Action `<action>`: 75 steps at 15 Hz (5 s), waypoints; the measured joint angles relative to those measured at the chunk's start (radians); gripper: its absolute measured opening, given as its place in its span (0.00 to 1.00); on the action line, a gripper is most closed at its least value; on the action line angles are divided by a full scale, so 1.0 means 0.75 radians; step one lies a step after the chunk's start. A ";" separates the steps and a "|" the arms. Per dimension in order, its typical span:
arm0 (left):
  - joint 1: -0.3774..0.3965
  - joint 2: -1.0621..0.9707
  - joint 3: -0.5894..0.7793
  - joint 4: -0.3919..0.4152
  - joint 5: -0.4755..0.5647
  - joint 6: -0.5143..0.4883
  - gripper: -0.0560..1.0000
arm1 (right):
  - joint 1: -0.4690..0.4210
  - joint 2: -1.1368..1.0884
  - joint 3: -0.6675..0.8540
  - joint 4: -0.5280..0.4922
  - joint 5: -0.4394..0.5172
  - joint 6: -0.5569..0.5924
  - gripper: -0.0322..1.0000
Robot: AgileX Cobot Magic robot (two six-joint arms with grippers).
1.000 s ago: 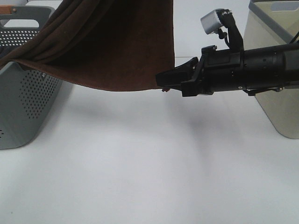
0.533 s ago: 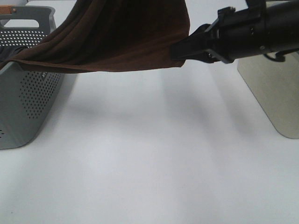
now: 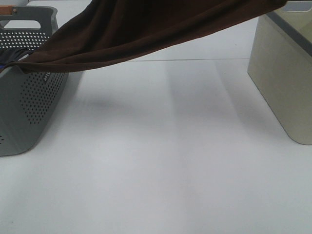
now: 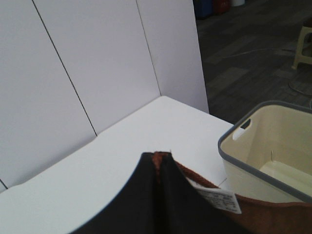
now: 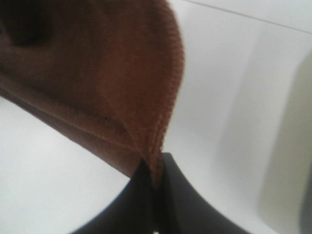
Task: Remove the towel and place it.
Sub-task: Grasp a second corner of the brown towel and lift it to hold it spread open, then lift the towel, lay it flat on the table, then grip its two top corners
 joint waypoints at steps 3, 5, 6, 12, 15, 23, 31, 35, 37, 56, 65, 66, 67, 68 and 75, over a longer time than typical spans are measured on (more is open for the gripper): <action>0.000 -0.137 0.000 0.021 -0.025 -0.003 0.05 | 0.000 -0.005 -0.304 -0.141 0.129 0.079 0.03; 0.000 -0.252 0.000 0.075 -0.041 -0.003 0.05 | 0.000 -0.008 -0.559 -0.161 0.132 0.083 0.03; 0.000 -0.280 0.000 0.093 -0.041 -0.003 0.05 | 0.001 -0.011 -0.629 -0.177 0.131 0.083 0.03; -0.003 -0.309 0.000 0.145 0.067 -0.005 0.05 | 0.005 0.011 -0.743 -0.243 0.117 0.083 0.03; -0.003 -0.201 0.000 0.320 0.224 -0.087 0.05 | 0.005 0.084 -0.743 -0.313 0.124 0.083 0.03; 0.372 0.256 0.000 0.420 -0.248 -0.511 0.05 | 0.015 0.536 -0.741 -0.575 -0.492 0.083 0.03; 0.535 0.249 -0.092 0.480 -1.077 -0.604 0.05 | 0.013 0.483 -0.788 -0.656 -0.997 0.077 0.03; 0.471 0.312 -0.092 0.487 -0.723 -0.603 0.05 | 0.019 0.483 -0.731 -0.611 -0.664 0.077 0.03; 0.384 0.332 -0.092 0.432 -0.285 -0.559 0.05 | 0.019 0.492 -0.637 -0.561 -0.479 0.077 0.03; 0.109 -0.232 0.895 -0.173 0.765 -0.416 0.05 | 0.004 0.079 0.324 0.055 0.208 0.040 0.03; -0.332 -0.337 1.364 -0.321 0.765 -0.623 0.05 | 0.004 -0.283 0.968 0.175 0.213 0.039 0.03; -0.357 -0.337 1.391 -0.372 0.765 -0.625 0.05 | 0.004 -0.315 1.017 0.187 0.213 0.039 0.03; -0.379 -0.337 1.419 -0.420 0.768 -0.625 0.05 | 0.004 -0.345 1.067 0.200 0.213 0.039 0.03; -0.397 -0.337 1.447 -0.451 0.768 -0.625 0.05 | 0.004 -0.376 1.105 0.208 0.213 0.039 0.03; -0.411 -0.337 1.503 -0.557 0.769 -0.691 0.31 | 0.004 -0.457 1.157 0.249 0.216 0.039 0.27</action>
